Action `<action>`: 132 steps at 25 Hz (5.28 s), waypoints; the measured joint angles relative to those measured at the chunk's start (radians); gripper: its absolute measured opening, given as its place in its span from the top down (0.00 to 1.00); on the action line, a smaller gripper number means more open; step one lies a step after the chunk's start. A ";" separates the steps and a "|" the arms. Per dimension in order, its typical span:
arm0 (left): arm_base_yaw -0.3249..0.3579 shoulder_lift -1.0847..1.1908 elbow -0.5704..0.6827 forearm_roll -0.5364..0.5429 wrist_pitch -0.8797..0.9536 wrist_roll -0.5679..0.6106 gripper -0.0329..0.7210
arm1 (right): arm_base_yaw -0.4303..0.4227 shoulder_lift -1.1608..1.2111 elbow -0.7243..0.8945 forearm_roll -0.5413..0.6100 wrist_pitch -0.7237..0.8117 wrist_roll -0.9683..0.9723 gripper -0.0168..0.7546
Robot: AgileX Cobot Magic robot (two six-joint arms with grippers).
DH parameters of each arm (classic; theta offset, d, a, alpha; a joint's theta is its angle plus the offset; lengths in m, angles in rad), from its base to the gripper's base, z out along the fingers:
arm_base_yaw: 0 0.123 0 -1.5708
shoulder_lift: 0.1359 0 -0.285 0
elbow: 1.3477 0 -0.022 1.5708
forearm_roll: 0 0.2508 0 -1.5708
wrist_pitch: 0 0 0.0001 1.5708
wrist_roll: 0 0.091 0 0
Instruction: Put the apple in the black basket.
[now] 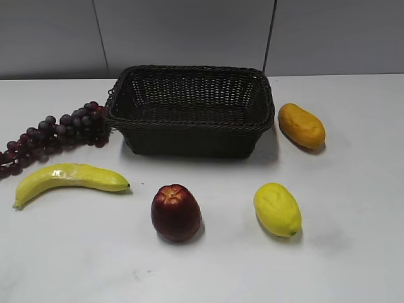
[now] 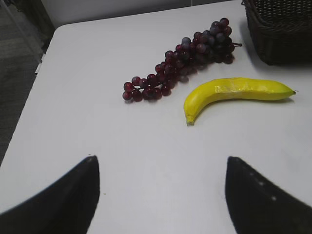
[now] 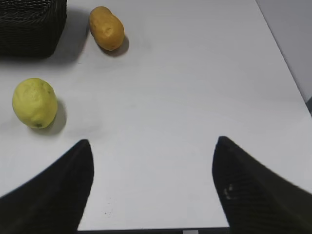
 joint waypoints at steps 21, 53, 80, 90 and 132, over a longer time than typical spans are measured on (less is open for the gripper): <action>0.000 0.000 0.000 0.000 0.000 0.000 0.17 | 0.001 0.583 -0.141 -0.012 -0.091 0.000 0.23; 0.000 0.000 0.000 0.005 0.000 0.000 0.17 | 0.868 1.996 -1.137 0.053 0.059 0.269 0.23; 0.000 0.000 0.000 0.006 0.000 0.000 0.17 | 0.916 2.238 -1.285 -0.034 0.137 0.335 0.27; 0.000 0.000 0.000 0.006 0.000 0.000 0.17 | 0.911 2.160 -1.559 -0.111 0.160 0.218 0.28; 0.000 0.000 0.000 0.007 0.001 0.000 0.17 | 0.602 2.482 -2.000 -0.100 0.153 0.205 0.17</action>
